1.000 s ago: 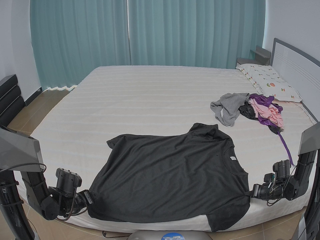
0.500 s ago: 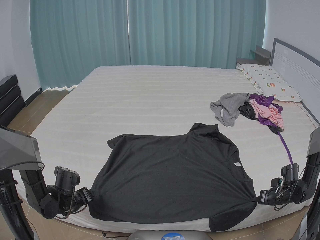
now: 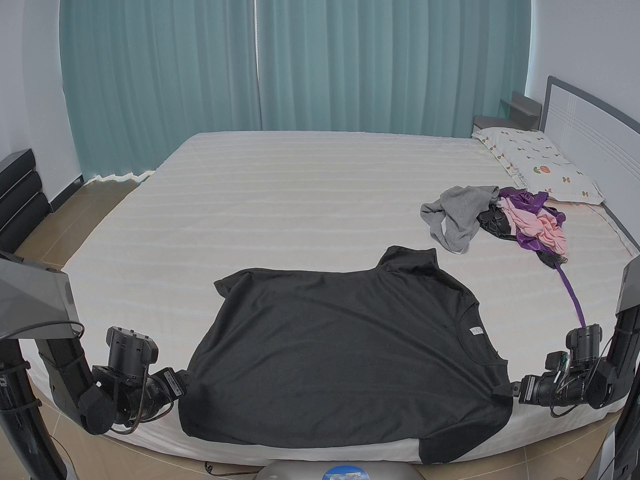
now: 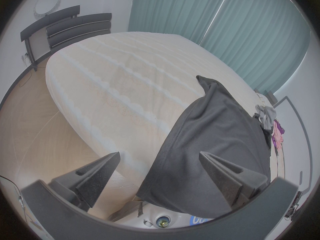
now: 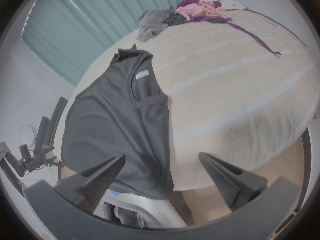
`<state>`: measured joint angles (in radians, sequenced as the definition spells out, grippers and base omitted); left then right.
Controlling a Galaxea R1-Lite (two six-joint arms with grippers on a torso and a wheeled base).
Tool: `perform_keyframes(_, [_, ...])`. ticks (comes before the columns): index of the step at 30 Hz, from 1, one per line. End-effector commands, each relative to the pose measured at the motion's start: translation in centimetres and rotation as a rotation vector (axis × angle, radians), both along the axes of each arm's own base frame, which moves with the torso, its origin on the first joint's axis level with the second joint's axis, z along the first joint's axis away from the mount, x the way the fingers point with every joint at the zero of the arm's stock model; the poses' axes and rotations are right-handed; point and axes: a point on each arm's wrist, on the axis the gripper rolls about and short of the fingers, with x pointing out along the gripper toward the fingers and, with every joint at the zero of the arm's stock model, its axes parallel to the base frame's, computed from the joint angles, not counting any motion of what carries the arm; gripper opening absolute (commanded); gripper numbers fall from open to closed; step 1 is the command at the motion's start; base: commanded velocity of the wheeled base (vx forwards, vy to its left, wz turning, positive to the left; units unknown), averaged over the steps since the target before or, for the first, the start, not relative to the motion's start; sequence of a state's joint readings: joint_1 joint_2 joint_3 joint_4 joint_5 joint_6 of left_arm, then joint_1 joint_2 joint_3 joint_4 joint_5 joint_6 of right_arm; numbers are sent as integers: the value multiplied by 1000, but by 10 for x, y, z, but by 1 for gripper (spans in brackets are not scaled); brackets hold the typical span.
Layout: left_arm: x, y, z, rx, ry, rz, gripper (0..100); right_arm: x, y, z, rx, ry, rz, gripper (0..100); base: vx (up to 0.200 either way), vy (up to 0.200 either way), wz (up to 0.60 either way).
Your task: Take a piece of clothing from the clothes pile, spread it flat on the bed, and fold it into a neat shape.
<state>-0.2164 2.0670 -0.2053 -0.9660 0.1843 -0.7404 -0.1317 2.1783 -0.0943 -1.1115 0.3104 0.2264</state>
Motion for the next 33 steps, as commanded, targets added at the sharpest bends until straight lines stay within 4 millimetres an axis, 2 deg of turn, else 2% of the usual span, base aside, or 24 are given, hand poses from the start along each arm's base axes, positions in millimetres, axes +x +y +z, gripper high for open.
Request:
perform_keyframes(1, [5, -1, 6, -20, -37, 16, 100, 5, -1, 5, 16, -50, -26, 100, 0, 0, 0])
perform_keyframes(8, [6, 1, 8, -34, -50, 36, 100, 13, -1, 16, 49, -154, -81, 100, 0, 0, 0])
perform_keyframes(14, [8, 4, 9, -46, -50, 43, 100, 14, 1, 19, 67, -165, -89, 100, 0, 200, 0])
perform_keyframes(33, [10, 1, 16, -99, -93, 71, 100, 20, 7, 21, 100, -184, -94, 100, 0, 0, 0])
